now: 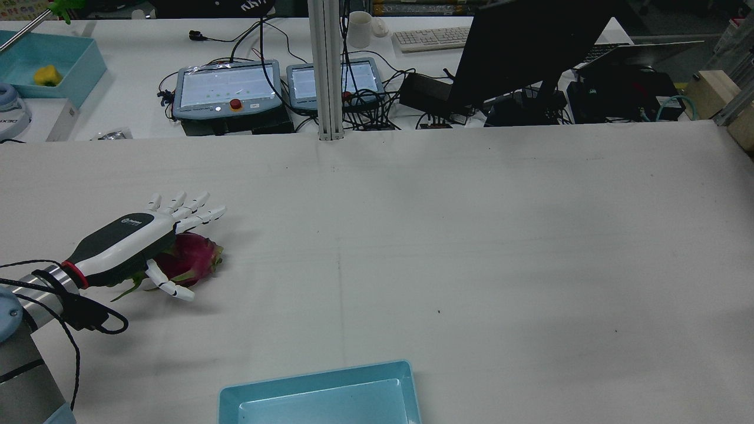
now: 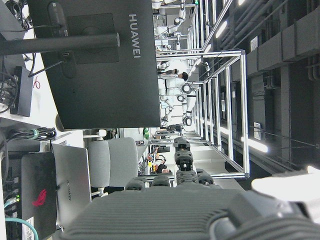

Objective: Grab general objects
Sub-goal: 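Move the left hand over the pink dragon fruit, fingers open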

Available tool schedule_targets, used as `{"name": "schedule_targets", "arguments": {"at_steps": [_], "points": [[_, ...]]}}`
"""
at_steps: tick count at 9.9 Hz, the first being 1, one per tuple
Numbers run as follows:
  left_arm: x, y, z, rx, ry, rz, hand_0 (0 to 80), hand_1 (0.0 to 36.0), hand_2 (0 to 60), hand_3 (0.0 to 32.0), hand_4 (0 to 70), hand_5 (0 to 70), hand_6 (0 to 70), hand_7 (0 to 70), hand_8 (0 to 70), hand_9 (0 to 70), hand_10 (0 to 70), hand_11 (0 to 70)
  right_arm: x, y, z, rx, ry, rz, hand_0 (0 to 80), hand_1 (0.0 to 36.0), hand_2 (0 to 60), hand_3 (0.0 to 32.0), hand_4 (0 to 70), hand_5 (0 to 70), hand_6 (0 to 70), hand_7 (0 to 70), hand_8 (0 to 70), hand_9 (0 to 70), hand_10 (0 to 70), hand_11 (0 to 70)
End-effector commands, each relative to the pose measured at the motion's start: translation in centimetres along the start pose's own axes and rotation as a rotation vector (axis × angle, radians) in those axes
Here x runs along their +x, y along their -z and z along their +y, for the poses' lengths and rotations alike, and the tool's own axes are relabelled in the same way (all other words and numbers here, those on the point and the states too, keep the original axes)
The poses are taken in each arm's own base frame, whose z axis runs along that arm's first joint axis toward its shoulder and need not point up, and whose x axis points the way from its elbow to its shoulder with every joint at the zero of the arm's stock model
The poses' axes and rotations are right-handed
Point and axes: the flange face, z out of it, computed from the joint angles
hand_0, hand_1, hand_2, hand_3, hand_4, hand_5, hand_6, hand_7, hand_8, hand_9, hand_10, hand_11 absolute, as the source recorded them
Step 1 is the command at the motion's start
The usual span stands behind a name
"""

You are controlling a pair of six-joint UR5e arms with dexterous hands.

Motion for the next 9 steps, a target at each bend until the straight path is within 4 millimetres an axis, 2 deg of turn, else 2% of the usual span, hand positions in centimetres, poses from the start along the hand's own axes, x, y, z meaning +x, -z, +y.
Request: {"name": "schedule_targets", "arguments": {"at_steps": [1, 2, 3, 5, 8, 9], "points": [[0.5, -0.6, 1.0, 0.004, -0.07, -0.003, 58.3, 33.9, 23.3, 32.0, 0.0, 0.0, 0.0, 0.0, 0.0, 0.0, 0.0, 0.0, 0.0, 0.0, 0.0, 0.0, 0.0, 0.0, 0.0, 0.0, 0.0, 0.0, 0.0, 0.0, 0.0, 0.0, 0.0, 0.0, 0.0, 0.0], [0.3, -0.6, 0.8, 0.022, -0.096, -0.005, 62.0, 36.0, 21.7, 32.0, 0.0, 0.0, 0.0, 0.0, 0.0, 0.0, 0.0, 0.0, 0.0, -0.1, 0.1, -0.002, 0.0, 0.0, 0.0, 0.0, 0.0, 0.0, 0.0, 0.0, 0.0, 0.0, 0.0, 0.0, 0.0, 0.0], [0.3, -0.6, 0.6, 0.056, -0.125, -0.008, 63.6, 36.0, 20.3, 32.0, 0.0, 0.0, 0.0, 0.0, 0.0, 0.0, 0.0, 0.0, 0.0, 0.0, 0.0, 0.0, 0.0, 0.0, 0.0, 0.0, 0.0, 0.0, 0.0, 0.0, 0.0, 0.0, 0.0, 0.0, 0.0, 0.0], [0.4, -0.7, 2.1, 0.062, -0.211, -0.02, 66.4, 36.0, 18.8, 32.0, 0.0, 0.0, 0.0, 0.0, 0.0, 0.0, 0.0, 0.0, 0.0, 0.0, 0.0, 0.0, 0.0, 0.0, 0.0, 0.0, 0.0, 0.0, 0.0, 0.0, 0.0, 0.0, 0.0, 0.0, 0.0, 0.0], [2.0, -1.7, 7.0, 0.053, -0.329, -0.068, 65.2, 36.0, 19.2, 31.8, 0.0, 0.0, 0.0, 0.0, 0.0, 0.0, 0.0, 0.0, 0.0, 0.0, 0.0, 0.0, 0.0, 0.0, 0.0, 0.0, 0.0, 0.0, 0.0, 0.0, 0.0, 0.0, 0.0, 0.0, 0.0, 0.0], [1.7, -1.6, 8.5, 0.055, -0.339, -0.08, 64.1, 36.0, 19.6, 28.8, 0.0, 0.0, 0.0, 0.0, 0.0, 0.0, 0.0, 0.0, 0.0, -0.1, 0.1, -0.002, 0.0, 0.0, 0.0, 0.0, 0.0, 0.0, 0.0, 0.0, 0.0, 0.0, 0.0, 0.0, 0.0, 0.0]]}}
